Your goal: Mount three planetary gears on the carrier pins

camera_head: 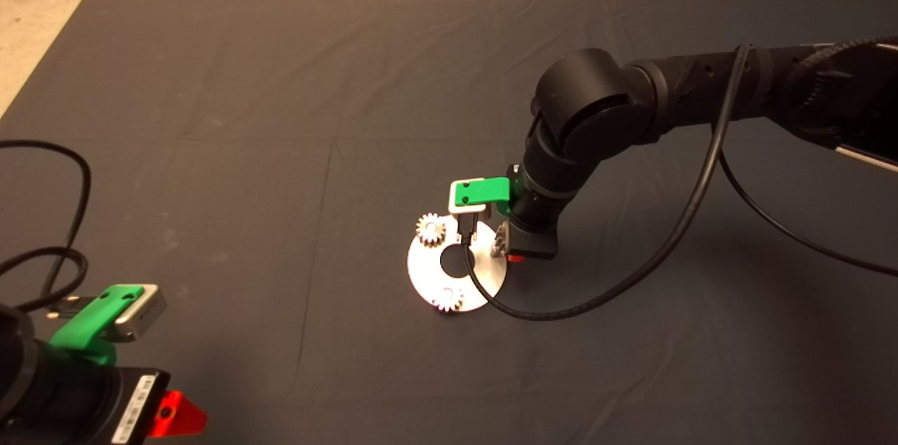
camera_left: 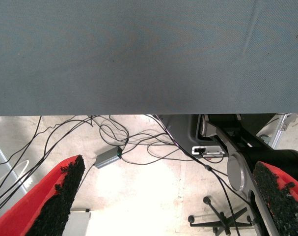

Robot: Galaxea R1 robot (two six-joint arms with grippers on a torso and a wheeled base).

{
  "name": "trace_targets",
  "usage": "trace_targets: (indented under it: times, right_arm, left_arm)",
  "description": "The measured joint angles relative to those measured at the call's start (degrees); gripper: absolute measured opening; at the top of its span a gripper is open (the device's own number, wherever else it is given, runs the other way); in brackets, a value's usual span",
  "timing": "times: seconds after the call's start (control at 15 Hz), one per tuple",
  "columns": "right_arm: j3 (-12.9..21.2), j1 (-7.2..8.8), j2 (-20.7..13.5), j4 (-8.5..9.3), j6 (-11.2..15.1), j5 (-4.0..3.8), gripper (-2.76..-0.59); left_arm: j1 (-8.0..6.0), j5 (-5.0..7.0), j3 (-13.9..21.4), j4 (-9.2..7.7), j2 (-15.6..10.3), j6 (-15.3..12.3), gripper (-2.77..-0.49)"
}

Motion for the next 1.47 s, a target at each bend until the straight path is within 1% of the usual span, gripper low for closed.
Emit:
trace_targets:
  times: [0.2,0.4,0.47,0.73,1.2,1.47]
  right_arm:
    - [-0.69,-0.02,0.02,-0.88,-1.24,0.02,-2.24]
    - [-1.39,-0.16,0.83,-1.68,-1.72,-0.06,-2.24]
    - [-1.5,-0.16,1.16,-1.7,-1.9,0.05,-2.24]
    - [-1.77,-0.16,1.74,-1.92,-2.33,0.0,-2.24]
    - [-1.77,-0.19,1.92,-2.09,-2.74,0.02,-2.24]
    - [-1.77,-1.09,1.88,-2.25,-2.92,0.02,-2.24]
  left_arm:
    - [0.0,0.0,0.0,-0.02,0.0,0.0,-0.78]
    - [0.0,0.0,0.0,-0.05,-0.01,0.22,-0.78]
    - [0.0,0.0,0.0,-0.07,-0.04,0.4,-0.78]
    - [0.0,0.0,0.0,-0.16,-0.12,0.9,-0.78]
    - [0.0,0.0,0.0,-0.18,-0.17,2.04,-0.78]
    - [0.0,0.01,-0.02,-0.22,-0.76,2.56,-0.78]
